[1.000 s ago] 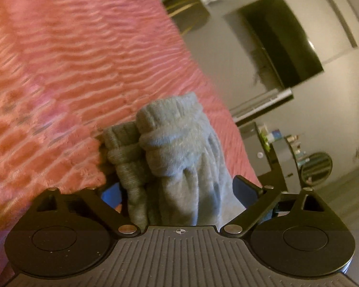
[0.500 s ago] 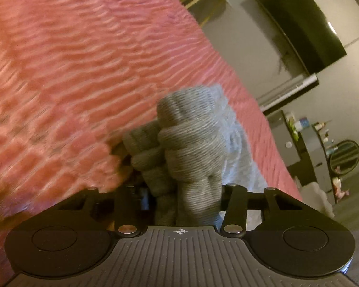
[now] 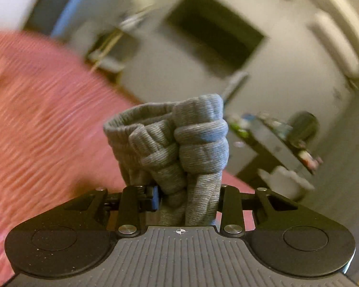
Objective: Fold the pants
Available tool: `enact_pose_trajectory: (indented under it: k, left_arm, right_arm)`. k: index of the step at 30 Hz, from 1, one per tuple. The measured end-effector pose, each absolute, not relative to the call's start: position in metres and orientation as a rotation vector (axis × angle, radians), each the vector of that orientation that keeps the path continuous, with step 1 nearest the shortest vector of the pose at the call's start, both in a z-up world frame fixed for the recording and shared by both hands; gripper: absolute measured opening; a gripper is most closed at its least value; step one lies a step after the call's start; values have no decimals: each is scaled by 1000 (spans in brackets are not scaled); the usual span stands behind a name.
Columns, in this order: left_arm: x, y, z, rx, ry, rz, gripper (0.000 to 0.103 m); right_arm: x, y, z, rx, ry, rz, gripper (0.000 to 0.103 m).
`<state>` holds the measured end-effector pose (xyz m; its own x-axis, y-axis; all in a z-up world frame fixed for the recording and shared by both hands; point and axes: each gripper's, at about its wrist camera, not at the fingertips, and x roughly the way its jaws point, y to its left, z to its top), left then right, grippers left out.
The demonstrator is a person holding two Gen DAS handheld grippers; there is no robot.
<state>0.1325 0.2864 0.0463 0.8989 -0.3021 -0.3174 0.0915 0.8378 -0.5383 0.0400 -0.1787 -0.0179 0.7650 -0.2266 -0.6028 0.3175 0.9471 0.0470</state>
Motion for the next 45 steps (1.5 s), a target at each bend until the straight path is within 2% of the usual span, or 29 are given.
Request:
enact_pose_trajectory:
  k: [4,8,11,13,16,17,19,20,22,24,27,31,35,38,40,45]
  left_arm:
    - [108,189,85,-345,307,-367,36]
    - [90,69,80,-161,316,-567,34]
    - [81,-18,44,-73,428,-668,33]
    - [76,-64,8,-46,533,-702,33]
    - [70,-121,-57,137,736,-649,36]
    - [60,-129,-69,216,698,-643,39]
    - [45,-133,-68,299,605,-648,51]
    - [45,-131,-63,282,622,-669,63]
    - [53,-117,-54,169,699,-706,65]
    - [53,-99,-43,66,743,-756,77]
    - [58,-49,-25,-170,748,-734,88]
    - [75,12,-15,-398,721,-552,91]
    - [89,46,-23,-363,730,-347,92]
    - [101,54,-36,-406,798,-317,92]
    - [102,53,-41,-394,812,-315,92]
    - [103,32,-43,-313,810,-321,96]
  right_arm:
    - [26,-196,-2,235,544,-351,97]
    - [7,-226,9,344,464,-449,97]
    - [-6,-249,11,408,429,-503,97]
    - [-12,-265,9,433,420,-538,97]
    - [-16,-285,2,530,420,-564,97]
    - [-15,-290,-1,560,425,-556,97]
    - [-12,-293,-7,578,434,-528,97]
    - [-9,-292,-8,572,440,-506,97]
    - [-1,-287,-7,548,441,-469,97]
    - [3,-284,-7,535,432,-437,97]
    - [0,-283,-6,545,421,-414,97]
    - [-6,-279,4,608,341,-325,97]
    - [8,-244,16,494,334,-229,97]
    - [33,-212,14,320,414,-270,97]
    - [51,-202,1,226,535,-321,97]
    - [54,-219,-13,318,584,-310,97]
